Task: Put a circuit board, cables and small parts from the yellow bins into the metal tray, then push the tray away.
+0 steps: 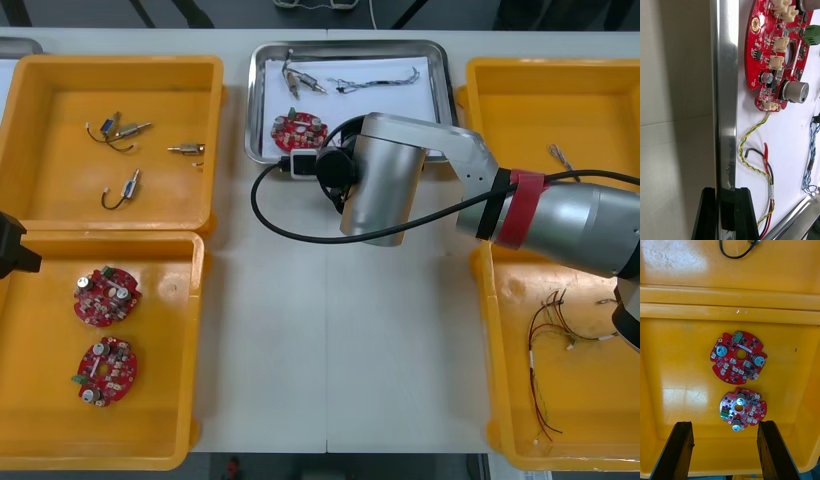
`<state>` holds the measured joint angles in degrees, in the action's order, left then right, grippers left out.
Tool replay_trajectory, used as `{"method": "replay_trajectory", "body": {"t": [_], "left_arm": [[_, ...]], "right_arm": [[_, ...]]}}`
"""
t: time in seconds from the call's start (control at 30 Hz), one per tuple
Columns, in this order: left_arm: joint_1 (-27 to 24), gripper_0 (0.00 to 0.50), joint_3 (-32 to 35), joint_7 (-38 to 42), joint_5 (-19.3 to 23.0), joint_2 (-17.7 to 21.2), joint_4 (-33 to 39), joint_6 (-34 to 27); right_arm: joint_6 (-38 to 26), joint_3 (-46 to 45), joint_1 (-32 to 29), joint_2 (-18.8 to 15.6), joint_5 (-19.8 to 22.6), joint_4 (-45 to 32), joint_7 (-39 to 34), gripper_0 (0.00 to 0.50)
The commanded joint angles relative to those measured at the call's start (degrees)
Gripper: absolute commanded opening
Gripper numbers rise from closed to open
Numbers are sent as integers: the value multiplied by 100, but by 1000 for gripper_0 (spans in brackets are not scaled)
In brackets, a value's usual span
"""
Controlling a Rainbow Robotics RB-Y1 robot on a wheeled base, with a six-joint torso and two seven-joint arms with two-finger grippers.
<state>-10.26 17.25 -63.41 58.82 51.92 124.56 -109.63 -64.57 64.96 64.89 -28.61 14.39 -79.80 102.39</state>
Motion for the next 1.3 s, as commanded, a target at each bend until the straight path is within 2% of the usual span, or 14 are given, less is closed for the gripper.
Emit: {"method": "replay_trajectory", "body": {"t": [0.03,0.5,0.57,0.6,0.63,0.67,0.7,0.73,0.93,1.1,1.3], "left_arm": [[85,500,164,-471,51,257,165,-37],[85,500,164,-471,51,257,165,-37],[85,500,164,-471,51,257,165,-37],[85,500,164,-471,51,257,165,-37],[85,500,164,-471,51,257,165,-37],[85,500,164,-471,51,257,165,-37],[85,500,164,-471,51,257,165,-37],[85,500,164,-471,51,257,165,-37],[85,500,164,-471,51,257,165,-37],[85,500,164,-471,51,257,165,-37],[85,500,164,-471,51,257,165,-37]], "right_arm": [[261,-309,367,215,-86,246,185,0],[692,-397,410,224,-86,580,440,0],[692,-397,410,224,-95,589,475,203],[692,-405,410,224,-95,589,484,252],[692,-423,410,215,-95,589,501,329],[692,-432,410,224,-86,589,510,364],[692,-441,402,224,-86,589,519,364],[692,-458,410,224,-86,589,528,424],[665,-581,384,224,72,580,536,500],[384,-819,270,224,196,351,510,500],[-302,-1293,-152,215,187,-449,536,500]]}}
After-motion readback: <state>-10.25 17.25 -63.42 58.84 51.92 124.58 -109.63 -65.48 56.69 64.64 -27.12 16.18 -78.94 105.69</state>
